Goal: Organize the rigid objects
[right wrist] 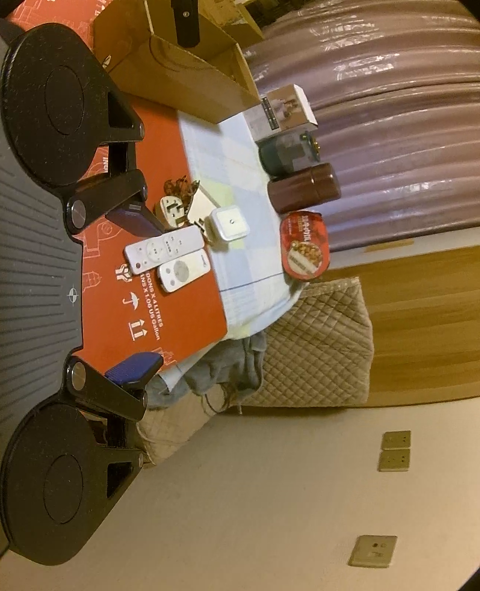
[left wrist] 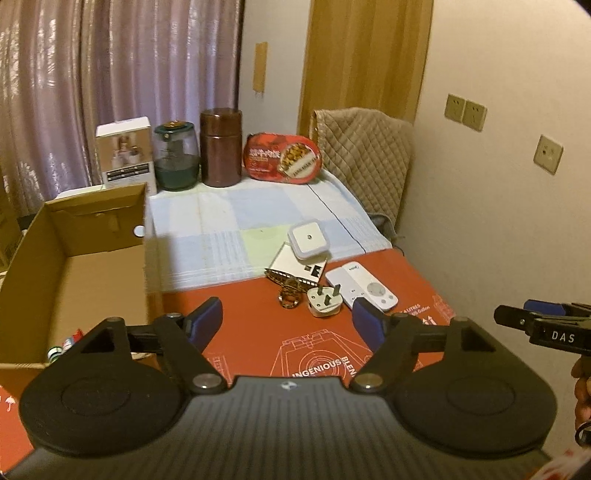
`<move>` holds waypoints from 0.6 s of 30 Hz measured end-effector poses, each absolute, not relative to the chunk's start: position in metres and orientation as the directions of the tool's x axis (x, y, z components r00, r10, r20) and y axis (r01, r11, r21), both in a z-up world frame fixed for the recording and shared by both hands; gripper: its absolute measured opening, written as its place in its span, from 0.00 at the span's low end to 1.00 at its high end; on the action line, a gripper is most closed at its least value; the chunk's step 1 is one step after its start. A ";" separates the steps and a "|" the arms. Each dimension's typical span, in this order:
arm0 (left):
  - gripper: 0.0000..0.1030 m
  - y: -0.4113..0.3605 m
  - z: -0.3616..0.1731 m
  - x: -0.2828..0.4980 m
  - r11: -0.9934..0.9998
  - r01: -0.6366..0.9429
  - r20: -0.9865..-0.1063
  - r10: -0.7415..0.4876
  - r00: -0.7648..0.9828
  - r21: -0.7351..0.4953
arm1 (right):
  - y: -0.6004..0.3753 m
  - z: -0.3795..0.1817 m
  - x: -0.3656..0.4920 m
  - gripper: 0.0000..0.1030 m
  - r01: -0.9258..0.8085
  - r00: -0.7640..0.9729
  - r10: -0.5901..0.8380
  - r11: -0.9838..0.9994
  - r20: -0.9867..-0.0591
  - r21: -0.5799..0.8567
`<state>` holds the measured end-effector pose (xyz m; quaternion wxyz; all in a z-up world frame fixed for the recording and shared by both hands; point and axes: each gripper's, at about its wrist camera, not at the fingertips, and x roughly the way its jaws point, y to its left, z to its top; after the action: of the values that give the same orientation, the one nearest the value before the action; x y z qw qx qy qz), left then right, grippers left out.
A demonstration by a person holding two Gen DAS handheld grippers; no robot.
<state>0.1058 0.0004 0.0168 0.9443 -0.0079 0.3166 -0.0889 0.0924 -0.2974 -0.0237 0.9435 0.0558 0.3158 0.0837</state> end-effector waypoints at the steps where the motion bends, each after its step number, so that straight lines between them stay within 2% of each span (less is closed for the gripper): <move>1: 0.72 -0.003 0.015 0.108 0.983 0.169 -0.598 -0.176 0.782 -0.067 | -0.298 -0.027 0.095 0.64 -0.128 0.782 0.199 0.979 -0.591 0.161; 18: 0.72 -0.030 -0.053 0.180 0.974 0.223 -0.654 -0.194 0.731 -0.041 | -0.269 -0.103 0.172 0.64 -0.356 0.646 0.344 0.925 -0.681 0.129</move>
<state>0.1800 -0.0301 -0.0533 0.9301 0.0202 0.3493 -0.1121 0.1725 -0.2693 -0.1030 0.9072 -0.0081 0.3737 0.1928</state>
